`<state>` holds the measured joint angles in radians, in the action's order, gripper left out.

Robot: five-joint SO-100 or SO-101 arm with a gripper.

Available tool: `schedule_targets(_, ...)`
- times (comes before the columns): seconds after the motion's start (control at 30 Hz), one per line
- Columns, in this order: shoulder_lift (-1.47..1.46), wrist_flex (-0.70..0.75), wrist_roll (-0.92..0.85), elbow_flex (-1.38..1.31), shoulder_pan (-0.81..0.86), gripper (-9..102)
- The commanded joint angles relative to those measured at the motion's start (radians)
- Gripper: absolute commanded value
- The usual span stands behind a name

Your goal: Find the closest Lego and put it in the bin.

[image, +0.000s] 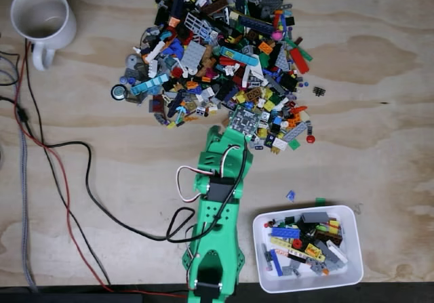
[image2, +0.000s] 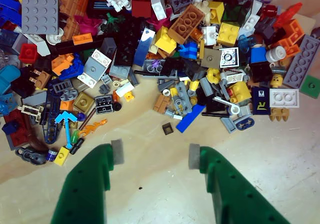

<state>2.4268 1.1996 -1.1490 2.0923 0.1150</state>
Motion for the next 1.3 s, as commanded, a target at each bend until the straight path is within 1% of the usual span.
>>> schedule_targets(0.0, 0.009, -0.081, 0.071, 0.101, -0.015, 17)
schedule_targets(0.3, 0.002, -0.083, 0.075, 0.103, -0.014, 17)
schedule_targets(0.37, -0.023, -0.094, 0.1, 0.091, -0.014, 17)
schedule_targets(0.4, -0.057, -0.097, 0.13, 0.072, -0.011, 17)
schedule_targets(0.63, -0.42, -0.242, 0.453, -0.084, 0.032, 17)
schedule_targets(0.73, -0.552, -0.305, 0.549, -0.166, 0.064, 16)
schedule_targets(0.77, -0.586, -0.339, 0.569, -0.181, 0.077, 16)
schedule_targets(0.87, -0.71, -0.377, 0.612, -0.276, 0.095, 16)
schedule_targets(1.1, -0.936, -0.394, 0.676, -0.463, 0.109, 18)
schedule_targets(1.27, -1.019, -0.413, 0.689, -0.517, 0.103, 18)
